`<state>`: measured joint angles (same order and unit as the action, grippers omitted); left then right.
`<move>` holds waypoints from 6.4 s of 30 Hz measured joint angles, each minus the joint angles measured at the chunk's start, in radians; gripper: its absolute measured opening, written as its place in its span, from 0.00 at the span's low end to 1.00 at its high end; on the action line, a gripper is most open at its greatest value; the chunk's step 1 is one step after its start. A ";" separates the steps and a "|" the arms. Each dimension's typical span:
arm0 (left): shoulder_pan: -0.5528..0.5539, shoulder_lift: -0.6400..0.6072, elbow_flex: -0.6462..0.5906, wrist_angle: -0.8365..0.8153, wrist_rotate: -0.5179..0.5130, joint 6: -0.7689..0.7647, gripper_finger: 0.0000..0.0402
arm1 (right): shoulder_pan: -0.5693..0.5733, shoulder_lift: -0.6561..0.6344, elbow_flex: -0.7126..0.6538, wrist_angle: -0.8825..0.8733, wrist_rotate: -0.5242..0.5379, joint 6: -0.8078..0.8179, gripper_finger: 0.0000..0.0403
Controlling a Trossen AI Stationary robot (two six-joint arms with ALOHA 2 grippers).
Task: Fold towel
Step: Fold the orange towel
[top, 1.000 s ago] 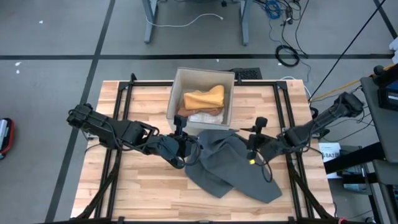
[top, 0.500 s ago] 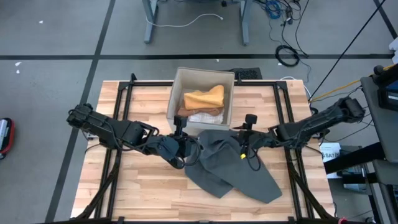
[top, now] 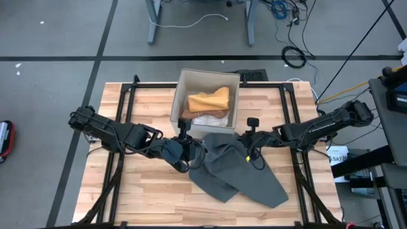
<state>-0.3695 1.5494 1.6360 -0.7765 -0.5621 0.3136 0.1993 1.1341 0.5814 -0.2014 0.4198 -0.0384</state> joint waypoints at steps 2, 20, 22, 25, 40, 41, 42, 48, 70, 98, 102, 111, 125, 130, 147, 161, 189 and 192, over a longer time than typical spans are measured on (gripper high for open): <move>0.000 0.000 0.000 0.000 0.000 -0.001 0.00 | 0.003 -0.019 0.025 -0.020 -0.045 -0.001 0.01; 0.019 -0.016 0.259 0.114 -0.128 0.194 0.00 | 0.097 -0.023 0.986 -0.835 -0.087 -0.030 0.00; 0.028 -0.017 0.322 0.097 -0.129 0.200 0.00 | 0.097 -0.007 1.093 -0.884 -0.106 -0.031 0.00; 0.041 -0.018 0.400 0.098 -0.129 0.220 0.00 | 0.097 0.028 1.244 -0.921 -0.116 -0.053 0.00; 0.075 -0.018 0.687 0.142 -0.129 0.369 0.00 | 0.097 0.188 1.744 -0.934 -0.139 -0.256 0.00; 0.074 -0.017 0.695 0.140 -0.128 0.376 0.00 | 0.096 0.185 1.750 -0.932 -0.138 -0.260 0.00; 0.068 -0.017 0.701 0.140 -0.128 0.377 0.00 | 0.095 0.184 1.760 -0.939 -0.137 -0.263 0.00; 0.026 -0.018 0.720 0.112 -0.126 0.384 0.00 | 0.095 0.169 1.774 -0.974 -0.142 -0.243 0.00; -0.190 -0.005 0.706 -0.219 0.133 0.049 0.00 | 0.247 0.391 1.772 -1.039 -0.713 -0.179 0.00; -0.410 -0.004 0.214 -0.296 0.173 -0.468 0.00 | 0.646 0.727 1.773 -1.155 -0.381 0.214 0.00; -0.410 -0.004 0.113 -0.235 0.172 -0.497 0.00 | 0.669 0.775 1.773 -1.219 -0.300 0.278 0.00; -0.412 -0.004 -0.074 -0.118 0.184 -0.551 0.00 | 0.700 0.913 1.773 -1.249 -0.288 0.349 0.00; -0.446 -0.004 -0.228 0.086 0.192 -0.463 0.00 | 0.735 1.044 1.773 -1.072 -0.293 0.277 0.00; -0.444 -0.004 -0.260 0.128 0.191 -0.453 0.00 | 0.745 1.057 1.773 -0.999 -0.294 0.243 0.00; -0.440 -0.004 -0.359 0.378 0.239 -0.195 0.00 | 0.757 1.058 1.773 -0.805 -0.469 -0.082 0.00; -0.330 -0.004 -0.469 0.519 0.355 -0.101 0.00 | 0.740 1.034 1.772 -0.977 -0.479 -0.127 0.00; -0.224 -0.004 -0.477 0.700 0.473 0.143 0.00 | 0.708 0.756 1.773 -1.157 -0.578 -0.350 0.00; -0.211 -0.004 -0.477 0.741 0.495 0.185 0.00 | 0.698 0.735 1.773 -1.164 -0.580 -0.360 0.00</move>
<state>-0.5809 1.5450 1.1591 -0.0354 -0.0673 0.4988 0.8977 1.8693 2.3539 -1.3654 -0.1605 -0.3989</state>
